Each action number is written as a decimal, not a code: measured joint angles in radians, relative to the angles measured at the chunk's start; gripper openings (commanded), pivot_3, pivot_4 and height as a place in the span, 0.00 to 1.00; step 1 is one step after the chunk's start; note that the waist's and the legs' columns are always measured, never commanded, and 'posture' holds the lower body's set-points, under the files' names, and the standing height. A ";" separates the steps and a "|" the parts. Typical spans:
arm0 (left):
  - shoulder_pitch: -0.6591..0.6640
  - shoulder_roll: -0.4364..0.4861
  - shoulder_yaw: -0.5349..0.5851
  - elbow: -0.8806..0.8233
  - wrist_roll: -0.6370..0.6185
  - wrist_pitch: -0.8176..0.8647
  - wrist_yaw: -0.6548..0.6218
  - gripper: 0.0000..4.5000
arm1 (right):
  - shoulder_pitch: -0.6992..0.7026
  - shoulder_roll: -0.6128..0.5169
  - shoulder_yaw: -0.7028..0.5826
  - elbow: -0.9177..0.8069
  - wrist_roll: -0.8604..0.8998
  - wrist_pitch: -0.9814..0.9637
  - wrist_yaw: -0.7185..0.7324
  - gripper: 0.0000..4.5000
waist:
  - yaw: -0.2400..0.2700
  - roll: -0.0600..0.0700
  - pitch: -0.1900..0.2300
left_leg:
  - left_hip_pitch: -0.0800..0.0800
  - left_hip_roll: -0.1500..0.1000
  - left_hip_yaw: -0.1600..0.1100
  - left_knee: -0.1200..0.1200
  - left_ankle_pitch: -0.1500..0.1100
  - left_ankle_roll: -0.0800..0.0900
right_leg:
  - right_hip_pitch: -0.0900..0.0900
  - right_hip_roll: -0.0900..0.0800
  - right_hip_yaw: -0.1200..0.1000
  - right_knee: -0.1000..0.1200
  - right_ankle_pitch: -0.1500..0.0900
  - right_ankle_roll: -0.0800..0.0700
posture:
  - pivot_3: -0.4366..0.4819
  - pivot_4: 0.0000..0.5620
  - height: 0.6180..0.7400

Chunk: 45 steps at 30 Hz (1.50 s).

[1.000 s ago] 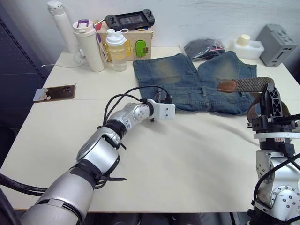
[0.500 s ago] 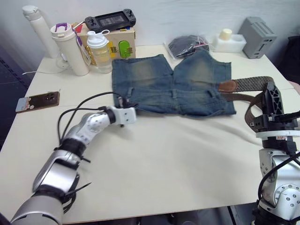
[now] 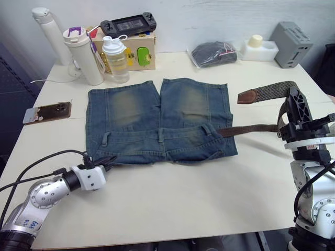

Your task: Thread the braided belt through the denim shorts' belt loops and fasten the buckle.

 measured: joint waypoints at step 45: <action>-0.559 -0.263 -0.116 -0.238 -0.665 1.019 -0.421 0.78 | -0.161 -0.089 0.201 0.333 -0.535 0.313 0.053 0.00 | 0.003 0.001 0.000 | -0.005 -0.001 -0.002 0.005 0.001 -0.001 | 0.000 0.001 -0.006 -0.001 0.000 0.000 | 0.48 0.27 0.52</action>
